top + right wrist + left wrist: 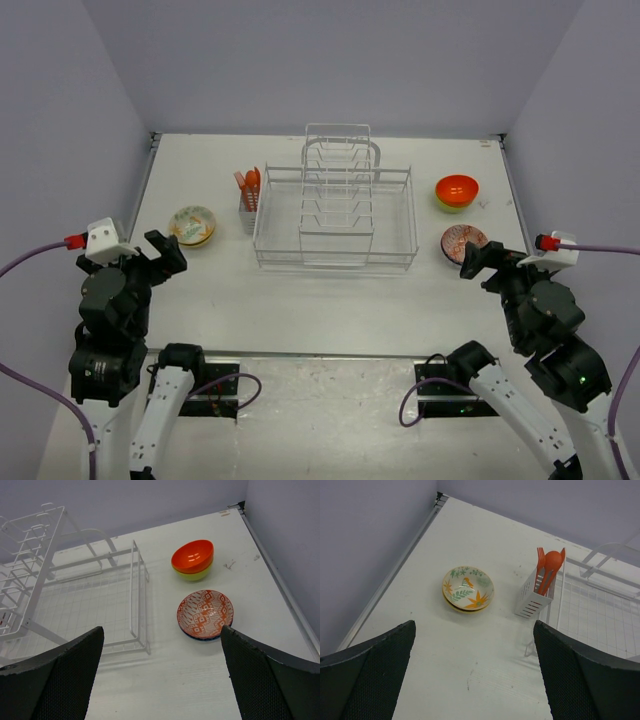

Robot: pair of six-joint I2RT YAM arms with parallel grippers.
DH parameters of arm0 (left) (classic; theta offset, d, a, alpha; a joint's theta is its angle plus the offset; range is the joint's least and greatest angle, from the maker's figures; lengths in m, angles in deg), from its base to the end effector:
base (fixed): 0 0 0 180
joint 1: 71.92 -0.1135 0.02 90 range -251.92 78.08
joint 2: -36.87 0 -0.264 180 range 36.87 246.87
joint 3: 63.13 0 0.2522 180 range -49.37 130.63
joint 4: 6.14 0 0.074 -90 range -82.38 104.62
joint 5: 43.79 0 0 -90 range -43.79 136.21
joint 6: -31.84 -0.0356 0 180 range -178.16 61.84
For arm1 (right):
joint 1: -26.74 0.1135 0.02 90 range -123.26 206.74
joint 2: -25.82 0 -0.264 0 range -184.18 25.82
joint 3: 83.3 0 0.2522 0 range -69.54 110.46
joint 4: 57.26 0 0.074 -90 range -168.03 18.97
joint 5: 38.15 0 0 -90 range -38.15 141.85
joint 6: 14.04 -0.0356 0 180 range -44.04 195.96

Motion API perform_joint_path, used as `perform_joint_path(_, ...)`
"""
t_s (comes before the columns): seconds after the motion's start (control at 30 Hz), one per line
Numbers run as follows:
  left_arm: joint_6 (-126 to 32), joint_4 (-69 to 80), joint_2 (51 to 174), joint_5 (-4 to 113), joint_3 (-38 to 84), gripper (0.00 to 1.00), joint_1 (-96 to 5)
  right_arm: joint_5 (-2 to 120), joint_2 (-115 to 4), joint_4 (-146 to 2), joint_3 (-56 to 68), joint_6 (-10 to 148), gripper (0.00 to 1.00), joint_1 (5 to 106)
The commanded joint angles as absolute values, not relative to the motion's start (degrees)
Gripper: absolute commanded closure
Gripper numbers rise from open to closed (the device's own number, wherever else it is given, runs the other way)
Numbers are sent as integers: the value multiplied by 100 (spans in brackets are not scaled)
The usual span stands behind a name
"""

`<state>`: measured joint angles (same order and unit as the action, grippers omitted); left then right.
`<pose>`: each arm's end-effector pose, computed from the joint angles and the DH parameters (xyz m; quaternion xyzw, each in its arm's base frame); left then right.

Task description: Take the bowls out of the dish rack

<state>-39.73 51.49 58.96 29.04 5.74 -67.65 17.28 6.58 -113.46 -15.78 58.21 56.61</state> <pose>0.0548 0.0064 0.3762 -0.1883 0.7446 -0.0112 0.6403 0.0455 0.0029 0.3745 0.1180 0.7368 0.0481 0.6640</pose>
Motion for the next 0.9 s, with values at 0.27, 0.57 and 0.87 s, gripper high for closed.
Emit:
perform_joint_path(0.27, -3979, 5410, 5673, 3364, 635, 0, -6735, 2056, 789, -11682, -1566, 5821, 1, 5662)
perform_joint_path(0.57, -3980, 5438, 5691, 3382, 644, 0, -6735, 1977, 904, -11488, -1751, 5821, 1, 5654)
perform_joint_path(0.87, -3927, 5288, 5770, 3479, 591, 0, -6735, 1863, 877, -11401, -1812, 5830, 1, 5662)
